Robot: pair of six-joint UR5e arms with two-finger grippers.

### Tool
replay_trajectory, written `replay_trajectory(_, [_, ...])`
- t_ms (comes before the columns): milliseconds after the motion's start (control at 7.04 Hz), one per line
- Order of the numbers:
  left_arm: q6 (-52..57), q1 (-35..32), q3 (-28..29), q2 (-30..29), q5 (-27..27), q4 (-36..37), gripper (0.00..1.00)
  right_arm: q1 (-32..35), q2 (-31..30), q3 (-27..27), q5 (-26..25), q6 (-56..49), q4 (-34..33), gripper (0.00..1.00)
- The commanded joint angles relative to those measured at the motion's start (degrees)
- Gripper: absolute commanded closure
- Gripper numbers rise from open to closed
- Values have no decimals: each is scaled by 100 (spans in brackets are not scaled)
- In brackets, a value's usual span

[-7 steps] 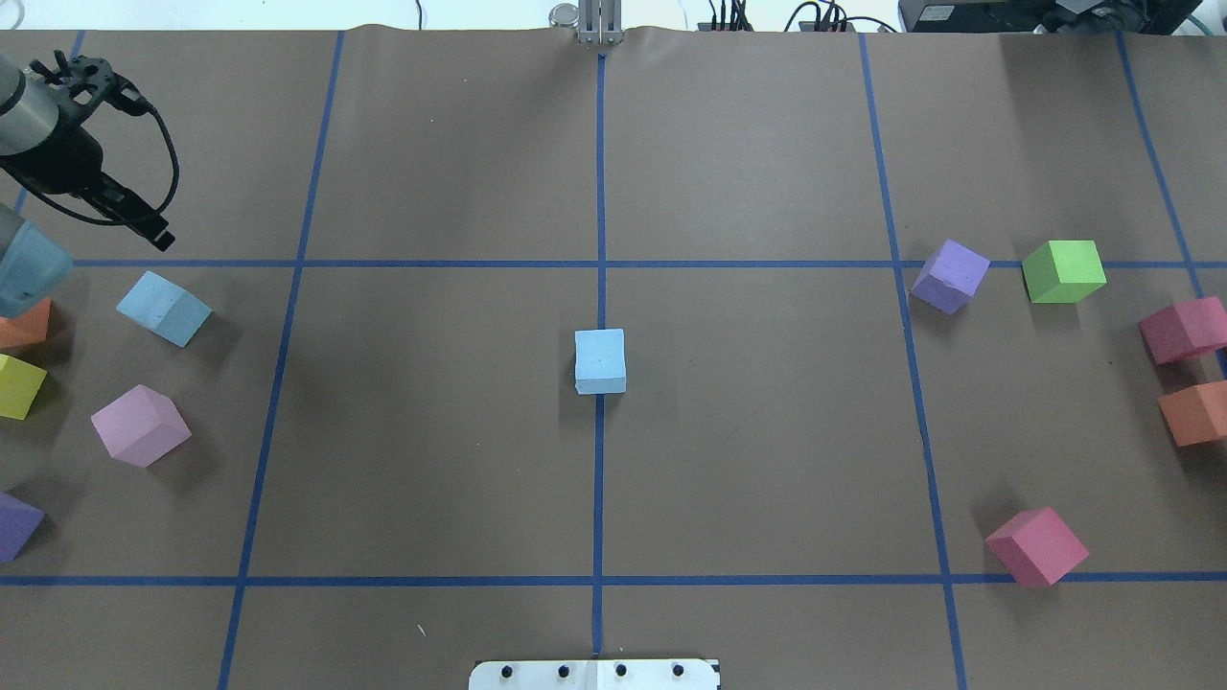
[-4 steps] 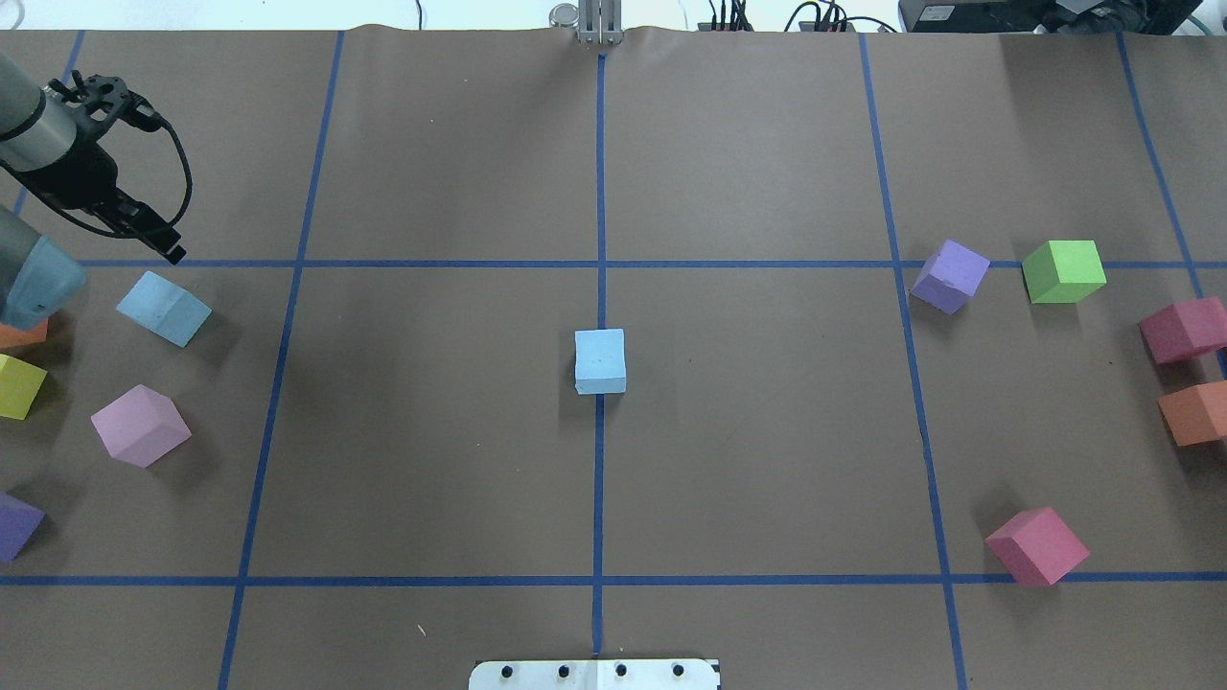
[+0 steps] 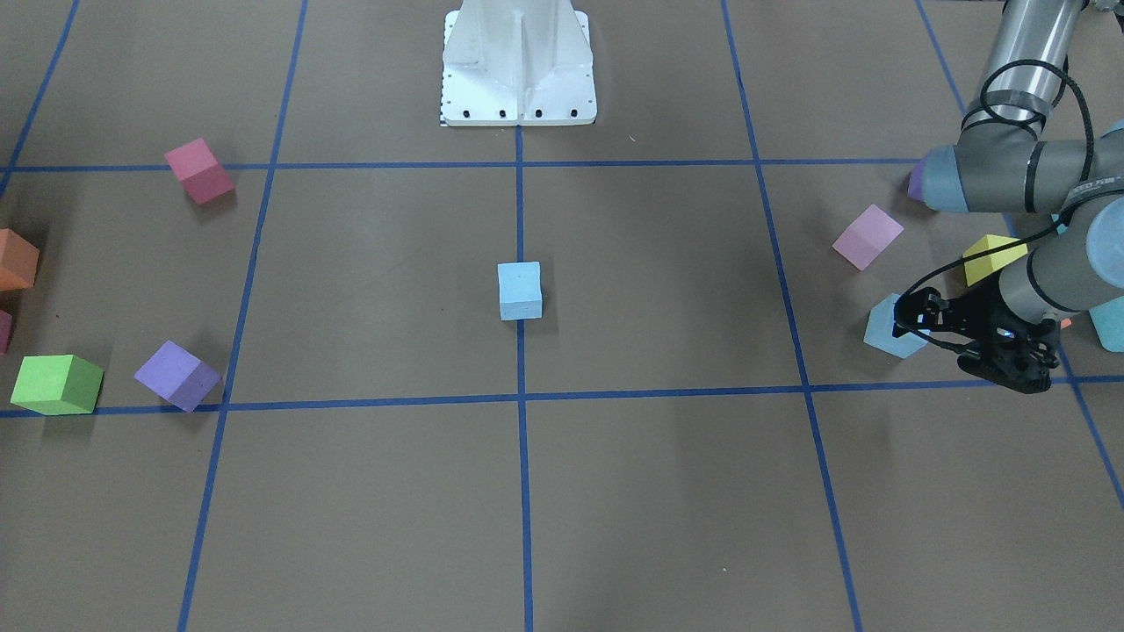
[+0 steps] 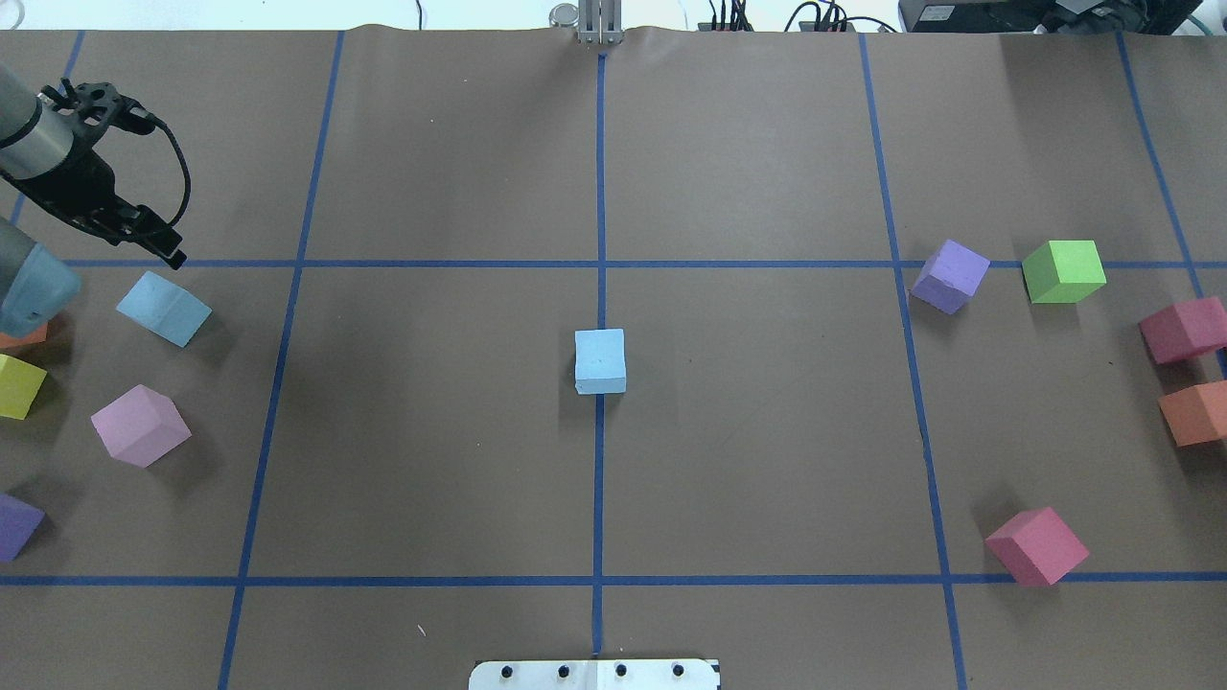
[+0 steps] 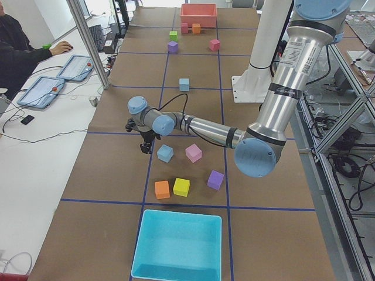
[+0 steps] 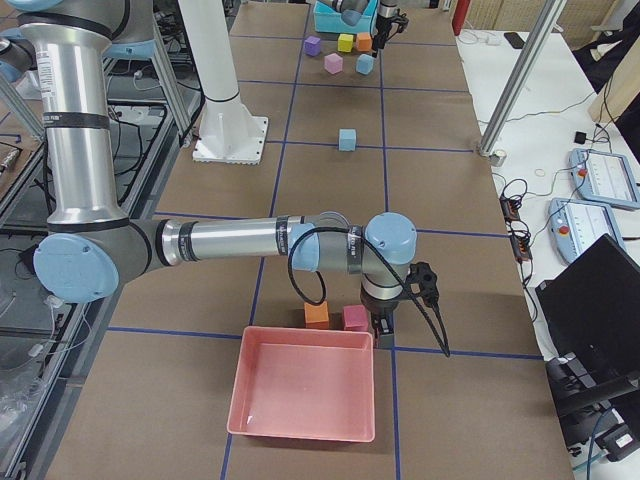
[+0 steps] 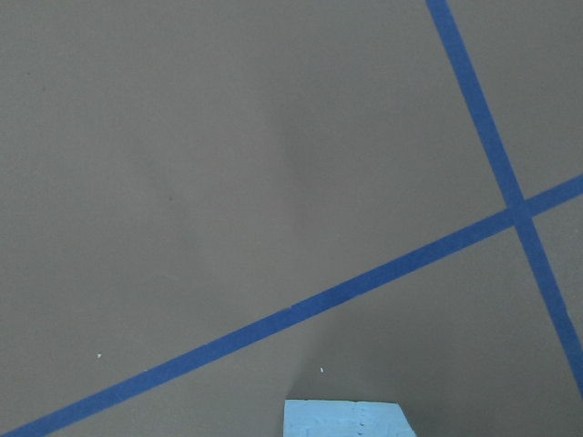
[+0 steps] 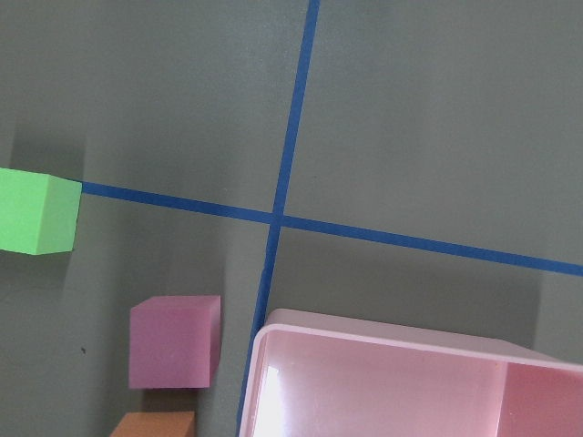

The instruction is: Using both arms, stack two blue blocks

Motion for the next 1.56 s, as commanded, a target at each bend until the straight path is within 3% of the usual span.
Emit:
replay_trajectory(0, [56, 136, 41, 36, -8, -255, 2, 6, 20, 4, 0, 8, -7, 0])
replay_trajectory(284, [21, 409, 51, 359, 19, -1010, 2, 6, 46, 4, 0, 35, -7, 0])
replay_trajectory(1421, [39, 419, 77, 449, 327, -1093, 2, 6, 73, -5, 0, 79, -7, 0])
